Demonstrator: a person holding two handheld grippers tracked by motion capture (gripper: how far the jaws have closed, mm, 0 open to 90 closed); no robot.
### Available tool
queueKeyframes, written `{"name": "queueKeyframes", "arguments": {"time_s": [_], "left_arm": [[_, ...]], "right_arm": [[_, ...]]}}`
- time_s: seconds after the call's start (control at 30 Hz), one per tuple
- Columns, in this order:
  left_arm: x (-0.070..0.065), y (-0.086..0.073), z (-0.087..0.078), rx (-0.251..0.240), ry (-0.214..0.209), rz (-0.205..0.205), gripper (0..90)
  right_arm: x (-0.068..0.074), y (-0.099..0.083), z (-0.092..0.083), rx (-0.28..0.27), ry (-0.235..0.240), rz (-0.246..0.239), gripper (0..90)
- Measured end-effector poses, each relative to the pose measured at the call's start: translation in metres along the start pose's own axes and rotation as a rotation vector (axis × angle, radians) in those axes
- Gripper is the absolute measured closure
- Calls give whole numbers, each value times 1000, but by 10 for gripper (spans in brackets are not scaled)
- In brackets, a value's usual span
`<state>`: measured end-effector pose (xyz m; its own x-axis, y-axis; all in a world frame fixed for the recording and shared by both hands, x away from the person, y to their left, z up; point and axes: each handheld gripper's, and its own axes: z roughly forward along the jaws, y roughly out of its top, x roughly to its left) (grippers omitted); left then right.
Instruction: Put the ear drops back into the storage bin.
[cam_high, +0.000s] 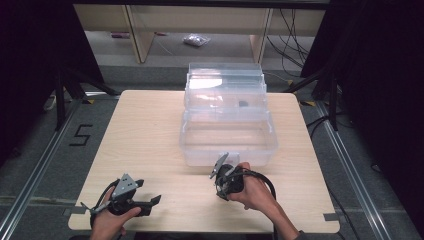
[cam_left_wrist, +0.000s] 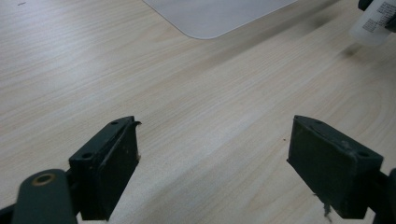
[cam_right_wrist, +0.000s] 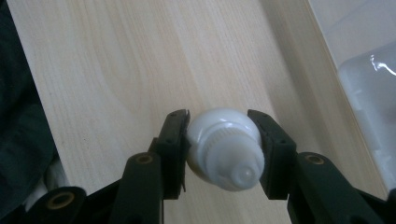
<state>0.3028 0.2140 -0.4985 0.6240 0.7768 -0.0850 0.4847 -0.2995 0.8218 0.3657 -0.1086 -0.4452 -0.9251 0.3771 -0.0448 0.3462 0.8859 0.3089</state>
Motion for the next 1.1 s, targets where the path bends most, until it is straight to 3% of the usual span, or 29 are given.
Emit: {"name": "queueKeyframes", "arguments": {"time_s": [0.03,0.17,0.23,0.27,0.4,1.1], "left_arm": [[0,0,0,-1,0,0,155],[0,0,0,-2,1,-3,155],[0,0,0,-1,0,-3,155],[0,0,0,-1,0,-1,155],[0,0,0,-1,0,-3,155],[0,0,-1,-1,8,-4,156]], "right_arm": [[0,-1,-2,15,2,29,600],[-4,-3,-6,-8,3,18,601],[-5,-5,-11,-1,11,43,601],[-7,-5,-11,-18,18,15,601],[-9,-6,-18,-20,45,21,601],[-26,-12,-60,-65,28,36,601]]}}
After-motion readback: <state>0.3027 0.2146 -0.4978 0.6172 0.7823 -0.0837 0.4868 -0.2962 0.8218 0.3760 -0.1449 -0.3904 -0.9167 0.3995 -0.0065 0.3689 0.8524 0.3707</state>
